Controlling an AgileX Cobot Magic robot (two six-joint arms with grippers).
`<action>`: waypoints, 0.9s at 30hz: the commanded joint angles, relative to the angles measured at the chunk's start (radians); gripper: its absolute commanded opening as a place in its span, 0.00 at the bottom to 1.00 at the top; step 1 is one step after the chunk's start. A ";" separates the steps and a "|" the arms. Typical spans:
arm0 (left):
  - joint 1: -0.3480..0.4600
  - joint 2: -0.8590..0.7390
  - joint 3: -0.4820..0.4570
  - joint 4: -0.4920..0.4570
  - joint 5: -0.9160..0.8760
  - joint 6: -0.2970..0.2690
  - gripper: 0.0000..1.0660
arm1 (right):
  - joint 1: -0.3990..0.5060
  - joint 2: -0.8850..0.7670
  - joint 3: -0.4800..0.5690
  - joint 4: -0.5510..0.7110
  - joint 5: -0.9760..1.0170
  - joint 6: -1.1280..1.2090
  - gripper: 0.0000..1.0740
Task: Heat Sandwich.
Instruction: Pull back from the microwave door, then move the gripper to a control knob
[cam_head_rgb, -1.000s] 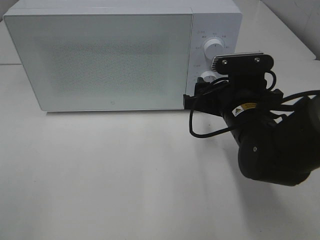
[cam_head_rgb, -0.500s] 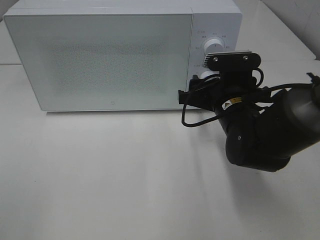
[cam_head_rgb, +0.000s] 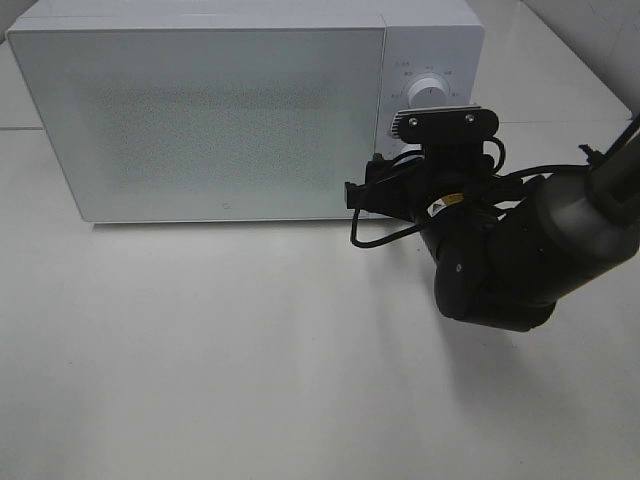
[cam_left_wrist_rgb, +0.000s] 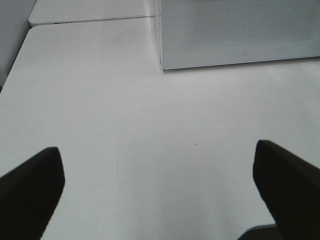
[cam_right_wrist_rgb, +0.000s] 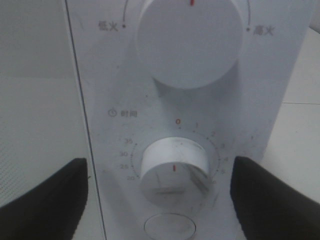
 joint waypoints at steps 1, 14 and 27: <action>-0.002 -0.026 0.003 0.003 0.002 -0.001 0.92 | -0.009 -0.004 -0.009 -0.012 0.000 0.007 0.69; -0.002 -0.020 0.003 0.003 0.002 -0.001 0.92 | -0.009 0.001 -0.021 -0.011 -0.005 0.013 0.43; -0.002 -0.020 0.003 0.003 0.002 -0.001 0.92 | -0.009 0.001 -0.029 -0.008 0.010 0.021 0.08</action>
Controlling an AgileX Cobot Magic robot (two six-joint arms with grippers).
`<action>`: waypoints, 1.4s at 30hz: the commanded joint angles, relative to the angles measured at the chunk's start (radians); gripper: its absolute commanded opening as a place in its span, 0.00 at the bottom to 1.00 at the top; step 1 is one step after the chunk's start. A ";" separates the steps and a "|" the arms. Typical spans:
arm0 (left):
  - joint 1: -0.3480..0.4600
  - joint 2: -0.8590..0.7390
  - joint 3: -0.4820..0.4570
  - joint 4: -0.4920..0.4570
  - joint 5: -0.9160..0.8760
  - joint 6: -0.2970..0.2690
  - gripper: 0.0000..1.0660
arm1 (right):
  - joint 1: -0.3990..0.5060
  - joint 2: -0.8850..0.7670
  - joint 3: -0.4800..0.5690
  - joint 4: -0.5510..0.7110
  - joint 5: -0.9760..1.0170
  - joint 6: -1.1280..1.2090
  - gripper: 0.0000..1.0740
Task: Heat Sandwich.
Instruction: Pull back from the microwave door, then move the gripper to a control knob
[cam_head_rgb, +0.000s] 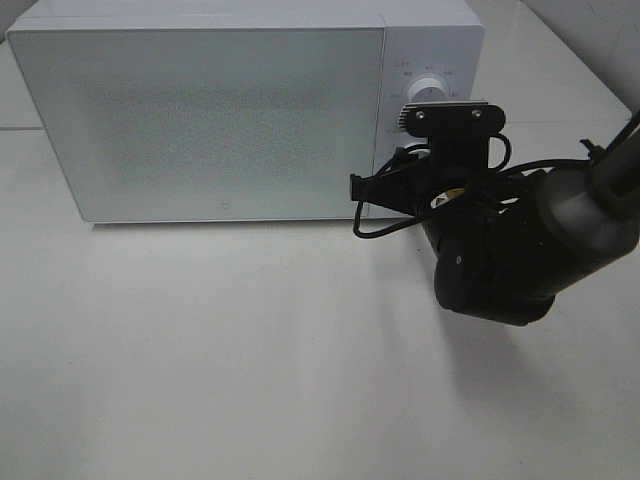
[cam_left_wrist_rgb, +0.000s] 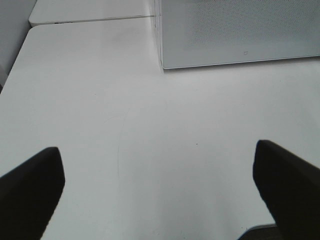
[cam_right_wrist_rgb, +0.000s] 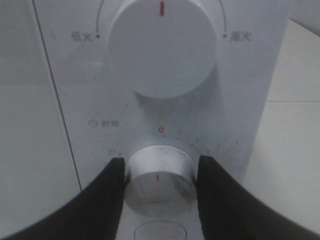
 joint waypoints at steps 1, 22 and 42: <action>-0.002 -0.020 0.003 0.002 0.002 -0.001 0.92 | 0.000 0.001 -0.015 -0.030 0.008 0.017 0.09; -0.002 -0.020 0.003 0.002 0.002 -0.001 0.92 | 0.000 0.001 -0.015 -0.030 -0.001 0.526 0.11; -0.002 -0.020 0.003 0.002 0.002 -0.001 0.92 | 0.000 0.001 -0.015 -0.034 0.004 1.274 0.11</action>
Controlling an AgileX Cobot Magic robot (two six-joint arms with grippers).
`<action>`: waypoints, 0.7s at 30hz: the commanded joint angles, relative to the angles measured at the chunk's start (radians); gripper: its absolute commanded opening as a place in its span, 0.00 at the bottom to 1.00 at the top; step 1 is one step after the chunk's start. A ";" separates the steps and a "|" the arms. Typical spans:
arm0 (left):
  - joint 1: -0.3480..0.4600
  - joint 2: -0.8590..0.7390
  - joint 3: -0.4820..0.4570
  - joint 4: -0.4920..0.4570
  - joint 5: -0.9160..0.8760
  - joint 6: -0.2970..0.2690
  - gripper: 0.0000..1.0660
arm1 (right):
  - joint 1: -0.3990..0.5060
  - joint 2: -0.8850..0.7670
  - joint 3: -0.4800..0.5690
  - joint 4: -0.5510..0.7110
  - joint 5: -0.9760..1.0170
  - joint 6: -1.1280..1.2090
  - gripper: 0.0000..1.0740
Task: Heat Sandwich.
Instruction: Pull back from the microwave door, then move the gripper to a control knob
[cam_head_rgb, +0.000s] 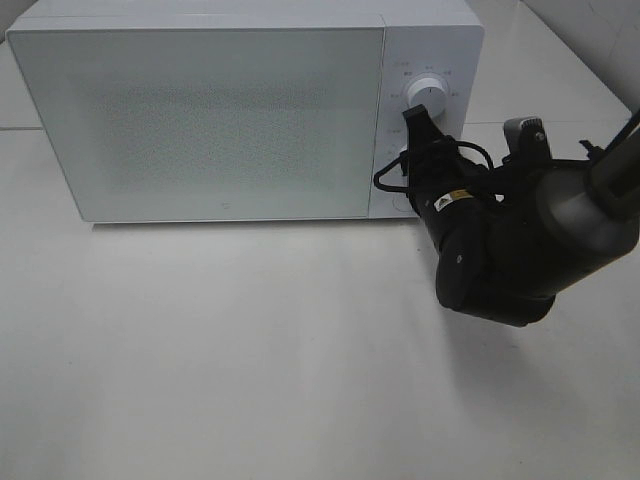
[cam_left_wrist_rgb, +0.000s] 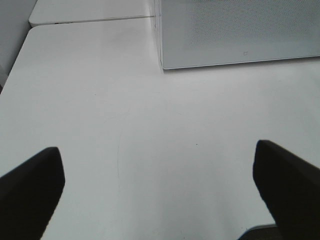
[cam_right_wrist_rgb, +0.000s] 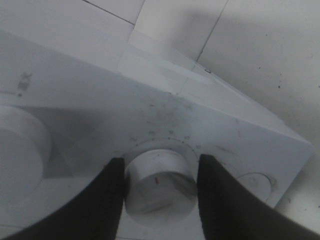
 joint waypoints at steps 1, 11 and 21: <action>-0.002 -0.020 0.003 0.002 0.002 -0.001 0.92 | 0.002 -0.003 -0.013 -0.062 0.007 0.183 0.11; -0.002 -0.020 0.003 0.002 0.002 -0.001 0.92 | 0.002 -0.003 -0.013 -0.064 -0.005 0.502 0.12; -0.002 -0.020 0.003 0.002 0.002 -0.001 0.92 | 0.002 -0.003 -0.013 -0.067 -0.008 0.554 0.13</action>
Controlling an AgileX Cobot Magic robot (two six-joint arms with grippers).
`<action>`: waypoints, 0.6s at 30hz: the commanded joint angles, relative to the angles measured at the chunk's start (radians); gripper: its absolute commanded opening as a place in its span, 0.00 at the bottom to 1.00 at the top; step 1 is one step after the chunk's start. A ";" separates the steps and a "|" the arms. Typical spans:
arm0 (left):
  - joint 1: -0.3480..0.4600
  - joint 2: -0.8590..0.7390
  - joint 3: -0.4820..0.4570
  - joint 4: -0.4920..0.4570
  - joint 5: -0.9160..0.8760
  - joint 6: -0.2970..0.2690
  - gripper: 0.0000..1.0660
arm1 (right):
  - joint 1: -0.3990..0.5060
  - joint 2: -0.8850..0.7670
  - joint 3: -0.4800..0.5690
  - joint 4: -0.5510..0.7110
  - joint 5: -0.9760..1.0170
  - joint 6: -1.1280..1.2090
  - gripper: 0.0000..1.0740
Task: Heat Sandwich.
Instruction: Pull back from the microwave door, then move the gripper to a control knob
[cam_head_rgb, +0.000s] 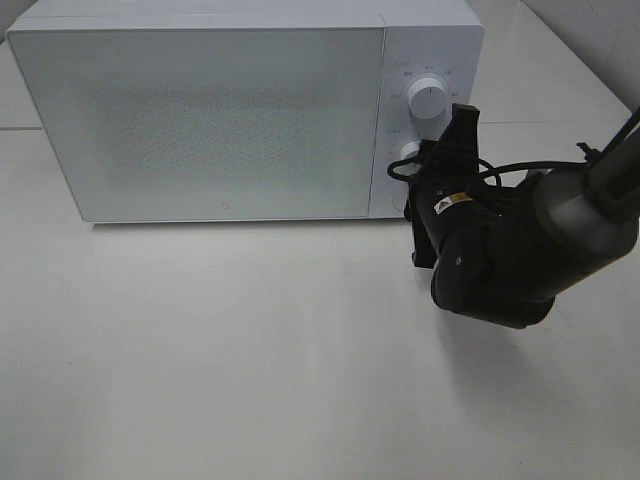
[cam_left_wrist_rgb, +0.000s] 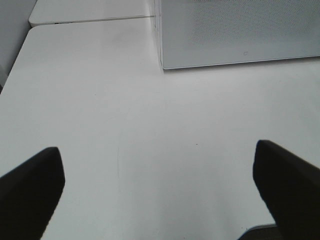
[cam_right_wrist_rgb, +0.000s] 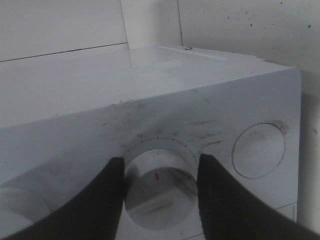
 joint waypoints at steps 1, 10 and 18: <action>-0.002 -0.020 0.003 0.002 0.002 -0.001 0.92 | 0.002 -0.009 -0.014 -0.074 -0.013 0.008 0.13; -0.002 -0.020 0.003 0.002 0.002 -0.001 0.92 | 0.002 -0.009 -0.014 -0.088 -0.013 -0.022 0.15; -0.002 -0.020 0.003 0.002 0.002 -0.001 0.92 | 0.002 -0.009 -0.014 -0.088 -0.015 -0.044 0.21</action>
